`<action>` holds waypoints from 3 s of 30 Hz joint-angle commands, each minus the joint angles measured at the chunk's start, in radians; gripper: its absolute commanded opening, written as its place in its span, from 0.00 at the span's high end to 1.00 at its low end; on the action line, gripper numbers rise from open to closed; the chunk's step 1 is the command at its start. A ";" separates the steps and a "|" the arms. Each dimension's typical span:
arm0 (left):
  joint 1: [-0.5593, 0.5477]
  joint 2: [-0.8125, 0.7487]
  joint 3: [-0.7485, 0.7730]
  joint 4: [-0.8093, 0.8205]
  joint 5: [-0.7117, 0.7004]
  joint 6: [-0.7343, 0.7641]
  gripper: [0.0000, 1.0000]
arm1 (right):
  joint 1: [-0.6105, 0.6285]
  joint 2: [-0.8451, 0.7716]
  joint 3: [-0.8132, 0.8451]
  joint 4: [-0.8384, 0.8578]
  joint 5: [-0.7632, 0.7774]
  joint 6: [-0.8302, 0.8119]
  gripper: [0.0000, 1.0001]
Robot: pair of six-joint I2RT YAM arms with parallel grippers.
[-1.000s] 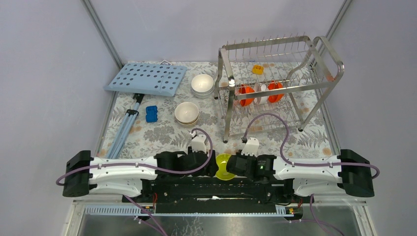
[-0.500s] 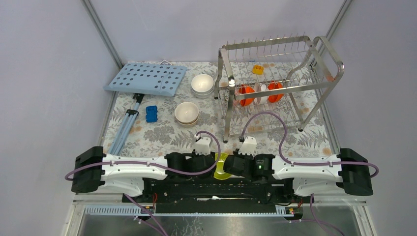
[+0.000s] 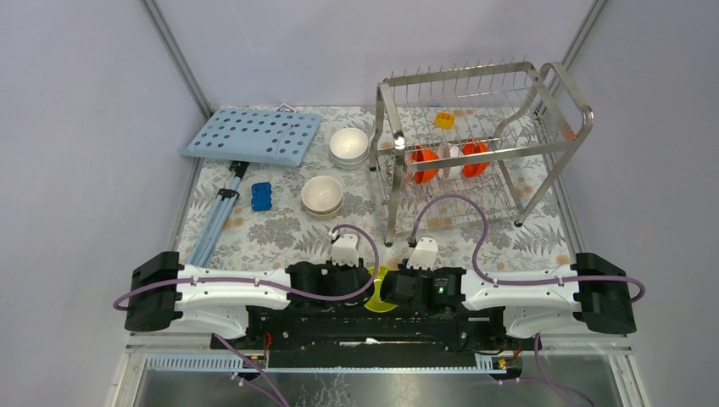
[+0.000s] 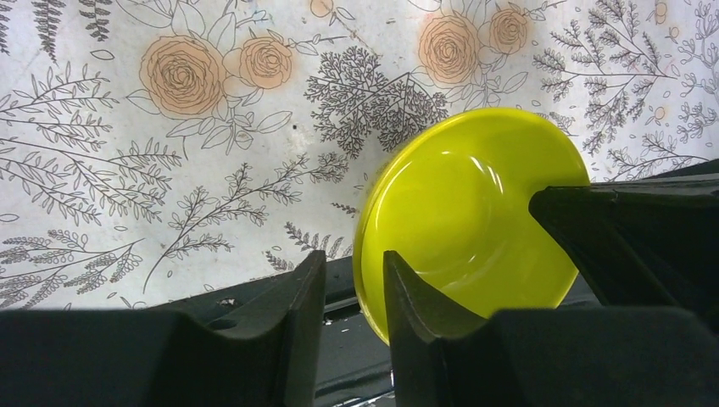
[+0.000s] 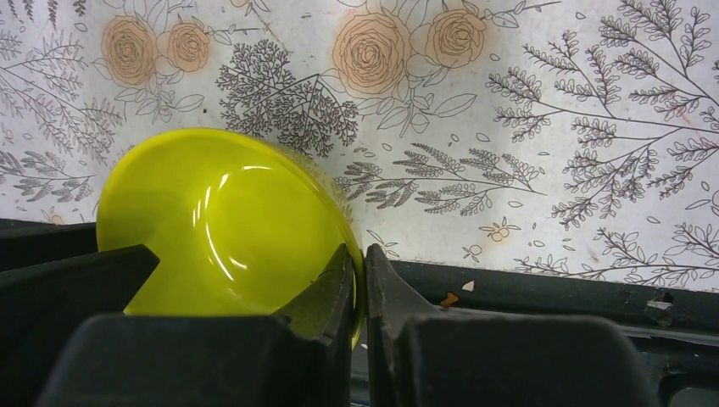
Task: Unload the bowls from the dish rack
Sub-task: Place the bowl at the center of the board.
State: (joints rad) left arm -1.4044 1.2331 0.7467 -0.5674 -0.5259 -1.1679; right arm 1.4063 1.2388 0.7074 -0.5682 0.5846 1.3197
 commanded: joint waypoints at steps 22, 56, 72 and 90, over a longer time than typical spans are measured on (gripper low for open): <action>-0.005 -0.001 0.016 0.004 -0.040 -0.037 1.00 | 0.019 -0.029 0.050 0.083 -0.004 -0.094 0.69; 0.712 -0.367 -0.177 0.027 0.157 0.182 1.00 | 0.019 -0.634 -0.204 0.023 0.103 -0.263 0.00; 1.002 -0.267 -0.189 0.000 0.102 0.090 1.00 | 0.019 -0.655 -0.206 -0.095 0.215 -0.205 0.01; 1.015 -0.268 -0.297 0.028 0.138 -0.001 0.69 | 0.018 -0.628 -0.012 -0.364 0.473 -0.131 0.03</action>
State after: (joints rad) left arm -0.3946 1.0004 0.4747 -0.5545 -0.3985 -1.1591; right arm 1.4185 0.5907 0.6479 -0.8875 0.9596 1.1816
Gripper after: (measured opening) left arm 0.235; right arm 0.968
